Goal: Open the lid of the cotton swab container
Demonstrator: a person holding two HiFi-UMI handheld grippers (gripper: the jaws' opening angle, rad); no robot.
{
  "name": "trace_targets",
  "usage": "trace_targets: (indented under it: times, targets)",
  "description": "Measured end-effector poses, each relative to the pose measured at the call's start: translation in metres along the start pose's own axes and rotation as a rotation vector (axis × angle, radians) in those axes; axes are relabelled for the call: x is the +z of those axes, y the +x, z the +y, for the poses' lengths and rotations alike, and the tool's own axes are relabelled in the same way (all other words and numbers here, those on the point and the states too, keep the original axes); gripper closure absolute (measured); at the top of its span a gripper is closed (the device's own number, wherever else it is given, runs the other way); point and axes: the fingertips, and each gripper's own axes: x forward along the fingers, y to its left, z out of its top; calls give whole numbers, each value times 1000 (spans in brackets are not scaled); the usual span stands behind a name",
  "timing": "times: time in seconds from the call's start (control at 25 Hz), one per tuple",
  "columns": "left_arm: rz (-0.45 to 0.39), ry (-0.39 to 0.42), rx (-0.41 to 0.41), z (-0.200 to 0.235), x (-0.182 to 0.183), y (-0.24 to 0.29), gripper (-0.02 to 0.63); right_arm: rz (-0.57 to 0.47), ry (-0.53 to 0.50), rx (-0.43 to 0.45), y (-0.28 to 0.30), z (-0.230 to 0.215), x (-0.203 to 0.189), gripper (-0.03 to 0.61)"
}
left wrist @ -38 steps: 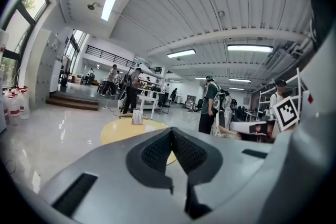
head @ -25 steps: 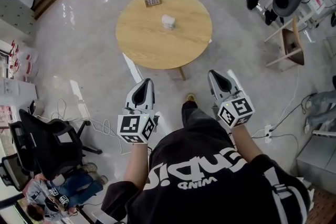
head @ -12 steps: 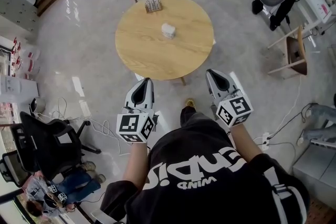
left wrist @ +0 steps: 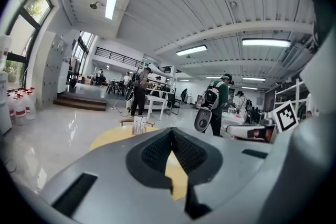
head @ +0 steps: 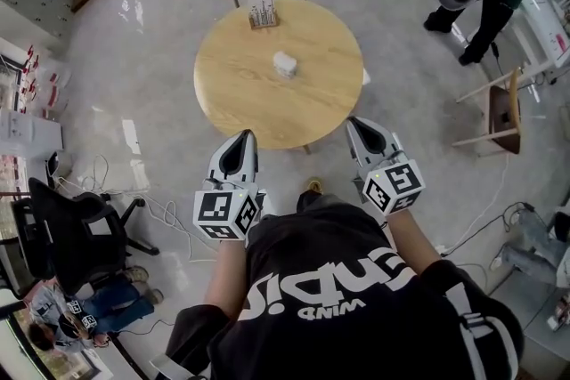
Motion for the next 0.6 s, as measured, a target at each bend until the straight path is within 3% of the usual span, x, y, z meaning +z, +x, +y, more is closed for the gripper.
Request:
trace_targets:
  times: [0.6]
  targets:
    - [-15,-11,45,16,15,40,604,-31,32,105,48,-16,22,575]
